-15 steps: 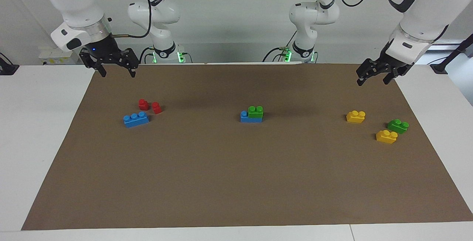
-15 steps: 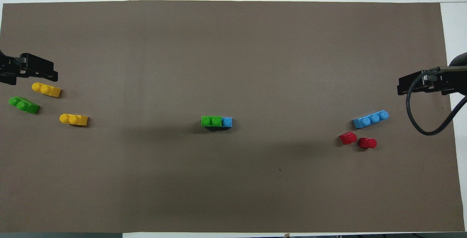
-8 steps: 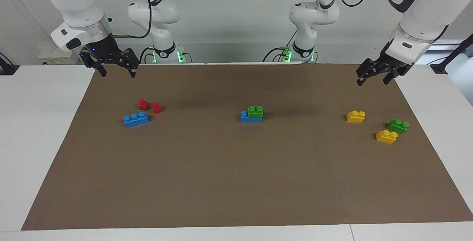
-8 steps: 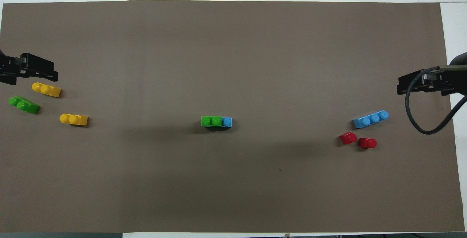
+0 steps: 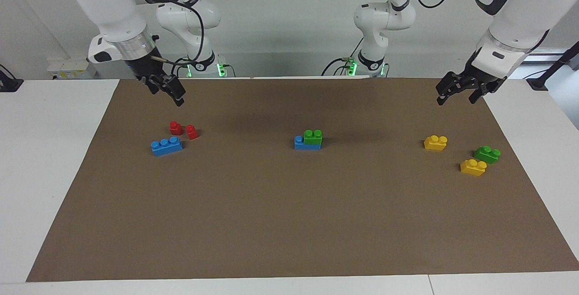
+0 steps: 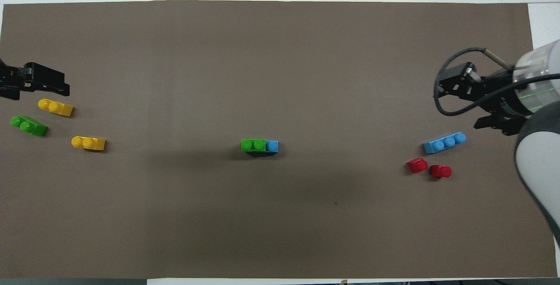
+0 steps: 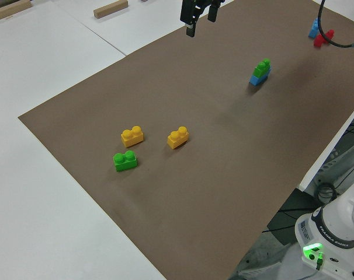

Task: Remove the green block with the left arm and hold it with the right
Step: 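Move the left gripper and the right gripper toward the joined green-blue bricks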

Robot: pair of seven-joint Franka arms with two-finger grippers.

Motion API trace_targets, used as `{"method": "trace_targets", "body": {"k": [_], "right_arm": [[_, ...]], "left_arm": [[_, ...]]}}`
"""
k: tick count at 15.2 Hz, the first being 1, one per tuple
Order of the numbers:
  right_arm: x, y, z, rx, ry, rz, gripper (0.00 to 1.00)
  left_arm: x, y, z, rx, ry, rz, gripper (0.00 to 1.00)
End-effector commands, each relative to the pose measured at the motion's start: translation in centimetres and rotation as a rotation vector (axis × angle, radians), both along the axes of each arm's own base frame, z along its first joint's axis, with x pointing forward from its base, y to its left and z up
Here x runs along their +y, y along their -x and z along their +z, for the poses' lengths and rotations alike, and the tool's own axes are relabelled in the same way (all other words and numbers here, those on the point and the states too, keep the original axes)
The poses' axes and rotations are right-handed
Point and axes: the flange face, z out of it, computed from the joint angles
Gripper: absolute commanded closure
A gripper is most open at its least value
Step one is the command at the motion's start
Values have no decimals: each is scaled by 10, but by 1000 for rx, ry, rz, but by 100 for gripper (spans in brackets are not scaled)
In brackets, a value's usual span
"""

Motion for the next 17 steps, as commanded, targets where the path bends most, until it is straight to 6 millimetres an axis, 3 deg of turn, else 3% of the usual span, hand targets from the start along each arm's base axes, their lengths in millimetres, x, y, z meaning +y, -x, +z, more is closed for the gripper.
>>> {"method": "trace_targets", "body": {"k": [1, 4, 7, 10, 13, 17], "right_arm": [[31, -4, -25, 66, -89, -257, 0], [62, -16, -51, 154, -184, -458, 0], [95, -26, -87, 229, -251, -586, 0], [128, -21, -130, 280, -301, -633, 0], [153, -14, -157, 295, -320, -638, 0], [169, 1, -186, 290, -377, -694, 0]], "left_arm": [[-2, 3, 9, -29, 17, 4, 0], [-9, 5, 5, -32, 21, 75, 0], [-40, 13, -3, -30, 27, 276, 0], [-72, 21, -11, -32, 38, 445, 0], [-103, 33, -17, -21, 41, 550, 0], [-146, 50, -29, -6, 47, 776, 0]]}}
